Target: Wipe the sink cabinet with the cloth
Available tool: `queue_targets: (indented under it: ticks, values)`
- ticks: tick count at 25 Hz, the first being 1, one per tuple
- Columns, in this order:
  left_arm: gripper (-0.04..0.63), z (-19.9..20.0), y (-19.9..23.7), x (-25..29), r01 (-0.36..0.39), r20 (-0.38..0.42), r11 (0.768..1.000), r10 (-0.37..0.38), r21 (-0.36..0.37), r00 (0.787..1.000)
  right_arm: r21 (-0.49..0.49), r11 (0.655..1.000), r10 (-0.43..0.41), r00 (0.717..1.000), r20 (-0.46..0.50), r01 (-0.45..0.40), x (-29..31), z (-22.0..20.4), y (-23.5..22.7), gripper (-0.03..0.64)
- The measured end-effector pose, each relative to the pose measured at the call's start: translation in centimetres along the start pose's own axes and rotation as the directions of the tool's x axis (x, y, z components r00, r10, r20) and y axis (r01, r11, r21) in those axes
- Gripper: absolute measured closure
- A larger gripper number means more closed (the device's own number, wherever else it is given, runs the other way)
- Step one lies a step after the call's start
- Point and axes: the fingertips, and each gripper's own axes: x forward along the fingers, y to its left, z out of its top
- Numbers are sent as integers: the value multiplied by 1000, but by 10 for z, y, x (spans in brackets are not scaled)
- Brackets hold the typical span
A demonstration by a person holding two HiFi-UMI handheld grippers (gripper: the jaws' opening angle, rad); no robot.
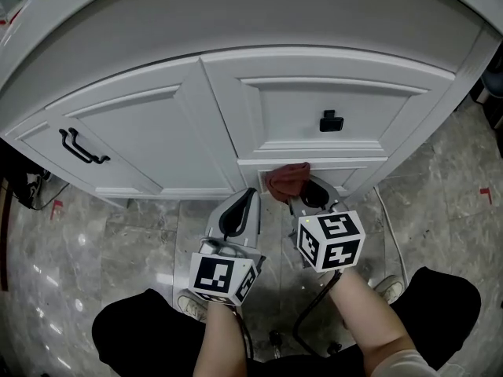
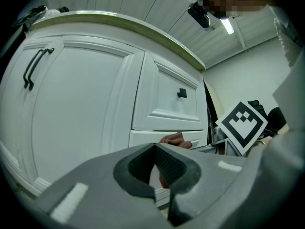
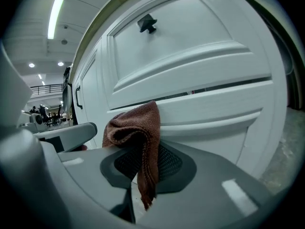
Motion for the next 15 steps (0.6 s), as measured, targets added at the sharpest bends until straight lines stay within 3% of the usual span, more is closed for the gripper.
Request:
queue_targets:
  ticks: [9, 15]
  values:
    - [595, 3, -34, 25, 53, -3, 999, -53, 9, 999, 100, 994, -44, 999, 31, 41, -27, 7, -37, 526]
    - [595, -3, -56, 38, 90, -3, 996, -90, 15, 996, 107, 989, -107, 993, 47, 101, -50, 14, -67, 526]
